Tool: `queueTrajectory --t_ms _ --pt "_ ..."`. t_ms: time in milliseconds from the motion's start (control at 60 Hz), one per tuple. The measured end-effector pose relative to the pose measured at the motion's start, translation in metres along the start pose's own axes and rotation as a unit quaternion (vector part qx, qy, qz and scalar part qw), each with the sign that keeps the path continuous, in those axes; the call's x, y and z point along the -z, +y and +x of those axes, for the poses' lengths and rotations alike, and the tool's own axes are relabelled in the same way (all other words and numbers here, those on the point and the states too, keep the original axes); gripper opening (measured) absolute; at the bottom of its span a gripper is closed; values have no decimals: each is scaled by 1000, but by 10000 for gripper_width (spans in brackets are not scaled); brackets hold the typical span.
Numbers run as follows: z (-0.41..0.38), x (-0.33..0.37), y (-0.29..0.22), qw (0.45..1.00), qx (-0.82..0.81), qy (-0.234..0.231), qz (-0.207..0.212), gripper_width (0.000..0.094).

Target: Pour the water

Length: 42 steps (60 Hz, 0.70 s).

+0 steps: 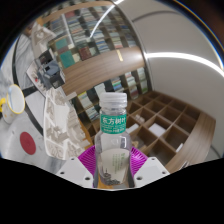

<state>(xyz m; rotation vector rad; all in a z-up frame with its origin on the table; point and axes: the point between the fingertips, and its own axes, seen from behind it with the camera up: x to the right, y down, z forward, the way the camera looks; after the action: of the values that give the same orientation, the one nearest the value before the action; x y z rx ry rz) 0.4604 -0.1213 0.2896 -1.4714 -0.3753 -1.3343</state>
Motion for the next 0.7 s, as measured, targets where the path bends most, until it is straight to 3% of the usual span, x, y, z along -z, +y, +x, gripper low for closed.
queueTrajectory --t_ms 200,400,517,700 --pt "-40 -29 -103 956 256 38 136 402" --pt "-132 -28 -137 861 454 33 227 402" --pt "-169 -20 -143 820 507 31 264 400" --pt "-168 -18 -153 843 467 22 268 403"
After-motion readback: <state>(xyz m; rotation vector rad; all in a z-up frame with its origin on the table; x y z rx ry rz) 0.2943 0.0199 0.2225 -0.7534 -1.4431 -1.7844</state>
